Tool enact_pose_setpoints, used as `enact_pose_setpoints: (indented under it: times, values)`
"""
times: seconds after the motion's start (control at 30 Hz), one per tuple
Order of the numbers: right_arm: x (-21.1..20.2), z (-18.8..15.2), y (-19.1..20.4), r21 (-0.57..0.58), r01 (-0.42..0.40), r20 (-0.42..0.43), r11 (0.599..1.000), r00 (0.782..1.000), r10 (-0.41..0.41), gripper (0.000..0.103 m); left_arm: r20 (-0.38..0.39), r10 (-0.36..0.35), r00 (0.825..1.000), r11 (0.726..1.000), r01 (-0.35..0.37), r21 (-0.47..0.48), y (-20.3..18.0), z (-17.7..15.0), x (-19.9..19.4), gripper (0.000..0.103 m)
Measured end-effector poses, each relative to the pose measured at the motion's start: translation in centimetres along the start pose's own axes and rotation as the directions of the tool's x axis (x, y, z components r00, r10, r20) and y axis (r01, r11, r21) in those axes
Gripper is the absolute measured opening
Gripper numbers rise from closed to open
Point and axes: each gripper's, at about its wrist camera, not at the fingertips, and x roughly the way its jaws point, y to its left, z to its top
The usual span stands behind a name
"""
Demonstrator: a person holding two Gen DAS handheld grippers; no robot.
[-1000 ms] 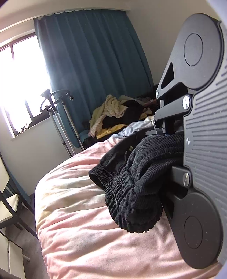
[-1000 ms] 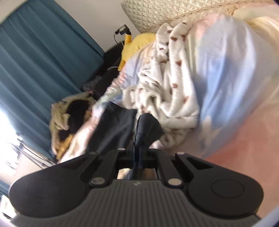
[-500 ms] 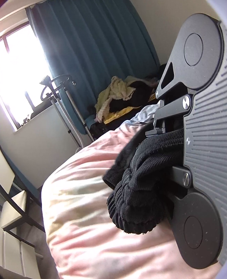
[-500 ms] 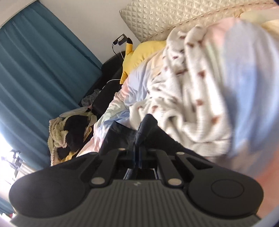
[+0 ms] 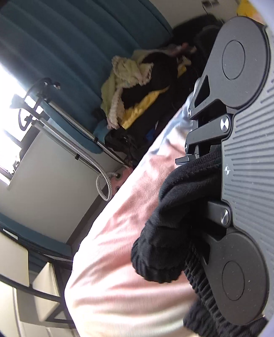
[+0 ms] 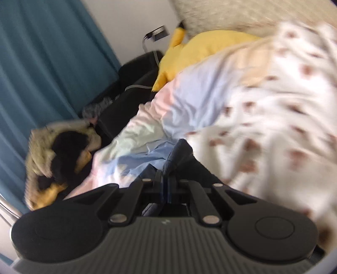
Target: Fold clothes
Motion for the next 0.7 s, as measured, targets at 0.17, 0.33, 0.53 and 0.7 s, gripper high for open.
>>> enact_pose_setpoints:
  times: [0.17, 0.33, 0.53, 0.7]
  values:
    - [6.3, -1.6, 2.3, -0.146, 0.017, 0.04, 0.989, 0.999, -0.012, 0.004, -0.038, 0.027, 0.999, 0.999, -0.026, 0.024, 0.0, -0.4, 5.9, 0.013]
    - [8.8, -2.9, 3.2, -0.264, 0.048, 0.059, 0.963, 0.998, -0.034, 0.005, -0.023, 0.059, 0.998, 0.99, -0.056, 0.129, -1.2, -1.2, 6.7, 0.014]
    - [4.4, -4.6, 2.4, -0.218, 0.012, 0.141, 0.976, 0.99, 0.02, 0.054, 0.016, 0.014, 1.0, 0.98, -0.017, 0.2, -2.1, -2.7, 2.9, 0.036]
    - [-2.1, -7.8, 2.4, -0.186, -0.062, 0.152, 0.981, 0.984, 0.091, 0.069, 0.064, -0.097, 0.993, 0.963, 0.077, 0.26, -3.8, -4.8, -2.6, 0.066]
